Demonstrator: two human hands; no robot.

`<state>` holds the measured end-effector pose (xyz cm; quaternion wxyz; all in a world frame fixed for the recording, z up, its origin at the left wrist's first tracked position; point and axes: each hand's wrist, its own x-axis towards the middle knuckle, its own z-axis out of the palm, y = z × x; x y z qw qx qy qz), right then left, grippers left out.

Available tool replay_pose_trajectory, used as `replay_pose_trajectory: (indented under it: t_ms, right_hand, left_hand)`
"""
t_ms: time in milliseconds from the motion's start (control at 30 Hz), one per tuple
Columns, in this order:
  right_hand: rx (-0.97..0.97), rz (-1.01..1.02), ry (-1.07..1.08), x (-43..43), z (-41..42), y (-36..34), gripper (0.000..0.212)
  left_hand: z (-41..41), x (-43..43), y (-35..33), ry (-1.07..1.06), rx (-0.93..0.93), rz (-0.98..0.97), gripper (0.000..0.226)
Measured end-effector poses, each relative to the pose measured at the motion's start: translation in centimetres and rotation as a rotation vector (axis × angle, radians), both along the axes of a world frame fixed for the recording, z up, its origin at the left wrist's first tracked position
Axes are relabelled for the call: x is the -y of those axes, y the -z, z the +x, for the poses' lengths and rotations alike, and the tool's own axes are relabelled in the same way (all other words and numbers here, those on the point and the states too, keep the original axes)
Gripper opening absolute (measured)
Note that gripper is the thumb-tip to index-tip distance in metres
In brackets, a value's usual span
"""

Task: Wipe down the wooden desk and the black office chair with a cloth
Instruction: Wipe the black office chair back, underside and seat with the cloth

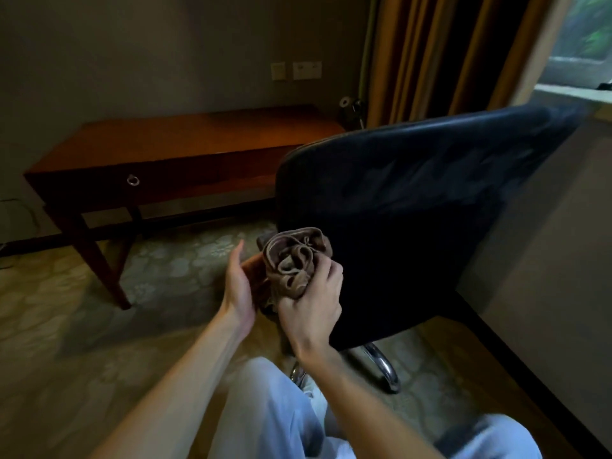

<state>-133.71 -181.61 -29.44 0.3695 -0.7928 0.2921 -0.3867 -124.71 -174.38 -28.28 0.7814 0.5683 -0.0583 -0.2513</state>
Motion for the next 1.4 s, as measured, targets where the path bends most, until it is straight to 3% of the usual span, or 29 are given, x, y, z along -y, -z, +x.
replay_pose_trajectory:
  t_ms: [100,200,300,400,533,600,667,767,867,1000,1067,1200,1400]
  right_hand:
    - [0.257,-0.032,0.001,1.1,-2.3,-3.6,0.058]
    - [0.509,-0.260,0.148,3.6,-3.6,-9.6,0.054]
    - [0.410,-0.659,0.231,5.8,-3.3,-14.7,0.055]
    - [0.185,-0.986,0.194,5.6,-2.1,-14.7,0.051]
    - [0.203,-0.957,0.132,5.3,-0.4,-10.6,0.043]
    - [0.041,-1.080,-0.013,5.3,-0.3,-7.3,0.049]
    - [-0.240,-1.160,-0.182,4.7,-0.9,-4.0,0.052]
    - [-0.378,-0.937,-0.250,3.9,-1.4,-3.1,0.051]
    - [-0.260,-0.831,-0.231,3.2,-2.1,-5.6,0.051]
    - [0.192,-0.934,-0.039,4.1,-4.1,-11.2,0.037]
    - [0.290,-1.019,0.065,5.2,-4.5,-14.6,0.042]
    - [0.207,-1.060,0.167,7.0,-3.4,-17.0,0.049]
    - [0.109,-0.978,0.050,6.4,0.9,-8.1,0.042]
  left_hand:
    - [0.3,-0.2,-0.6,0.012,0.020,0.026,0.076]
    - [0.6,0.1,-2.0,0.030,0.065,0.056,0.081]
    - [0.6,0.6,-3.9,-0.005,0.081,-0.020,0.079]
    - [0.8,1.0,-5.3,-0.031,0.084,-0.120,0.082]
    - [0.5,0.6,-5.3,-0.031,0.032,-0.222,0.085]
    - [0.5,0.0,-5.1,0.014,0.014,-0.245,0.088]
    - [0.8,-0.5,-4.6,0.066,0.026,-0.239,0.097]
    - [1.4,-1.3,-4.6,0.126,0.068,-0.219,0.102]
    - [1.6,-1.6,-5.2,0.175,0.050,-0.231,0.101]
    - [1.7,-0.8,-6.8,0.102,0.040,-0.252,0.094]
    - [1.6,-0.3,-7.7,0.049,0.079,-0.199,0.089]
    - [0.9,0.1,-8.9,0.012,0.159,-0.156,0.088]
    - [1.7,-0.9,-8.3,0.013,0.170,-0.174,0.093]
